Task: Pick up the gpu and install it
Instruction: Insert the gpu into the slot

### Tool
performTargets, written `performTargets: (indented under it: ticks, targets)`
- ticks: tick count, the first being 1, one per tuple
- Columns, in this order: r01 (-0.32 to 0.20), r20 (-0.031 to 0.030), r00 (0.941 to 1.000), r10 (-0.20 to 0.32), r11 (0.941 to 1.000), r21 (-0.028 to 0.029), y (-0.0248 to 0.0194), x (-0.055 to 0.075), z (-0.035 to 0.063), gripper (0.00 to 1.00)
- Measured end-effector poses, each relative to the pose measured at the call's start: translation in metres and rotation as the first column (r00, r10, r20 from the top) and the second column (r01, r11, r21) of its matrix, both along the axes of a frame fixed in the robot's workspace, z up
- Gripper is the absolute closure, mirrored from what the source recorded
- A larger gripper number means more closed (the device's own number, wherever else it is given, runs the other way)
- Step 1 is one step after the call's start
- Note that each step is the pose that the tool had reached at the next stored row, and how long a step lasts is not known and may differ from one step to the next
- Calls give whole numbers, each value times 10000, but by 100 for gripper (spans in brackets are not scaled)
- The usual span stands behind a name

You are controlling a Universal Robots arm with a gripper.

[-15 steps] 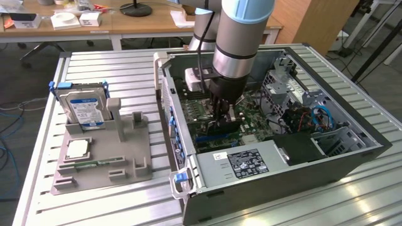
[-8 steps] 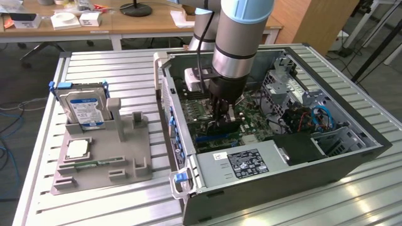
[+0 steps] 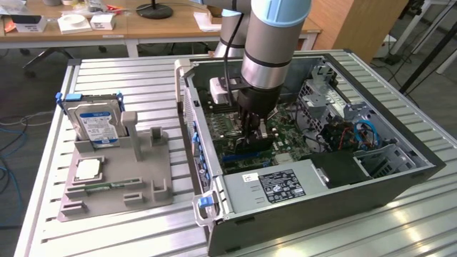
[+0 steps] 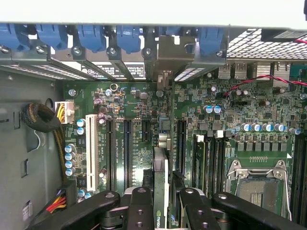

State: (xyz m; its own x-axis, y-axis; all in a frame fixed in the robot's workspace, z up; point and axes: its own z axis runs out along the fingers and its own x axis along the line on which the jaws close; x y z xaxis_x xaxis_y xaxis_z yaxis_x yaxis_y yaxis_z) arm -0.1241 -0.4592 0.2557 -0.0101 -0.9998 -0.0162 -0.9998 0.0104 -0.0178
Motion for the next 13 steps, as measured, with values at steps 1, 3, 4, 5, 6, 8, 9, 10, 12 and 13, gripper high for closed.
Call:
performTargets:
  ticks: [1, 3, 4, 5, 6, 8, 9, 10, 12, 13]
  targets:
    - [0, 0, 10000, 0, 10000, 1, 0, 0, -2, 74]
    - [0, 0, 10000, 0, 10000, 0, 0, 0, -2, 74]
    - [0, 1, 10000, 0, 10000, 1, 0, 0, -2, 74]
    - [0, 1, 10000, 0, 10000, 1, 0, 0, -2, 74]
    - [0, 1, 10000, 0, 10000, 1, 0, 0, -2, 74]
    - [0, 1, 10000, 0, 10000, 1, 0, 0, -5, 74]
    - [0, 1, 10000, 0, 10000, 1, 0, 0, -5, 74]
    - [0, 1, 10000, 0, 10000, 1, 0, 0, -5, 74]
    - [0, 1, 10000, 0, 10000, 1, 0, 0, -5, 74]
    - [0, 1, 10000, 0, 10000, 1, 0, 0, -5, 74]
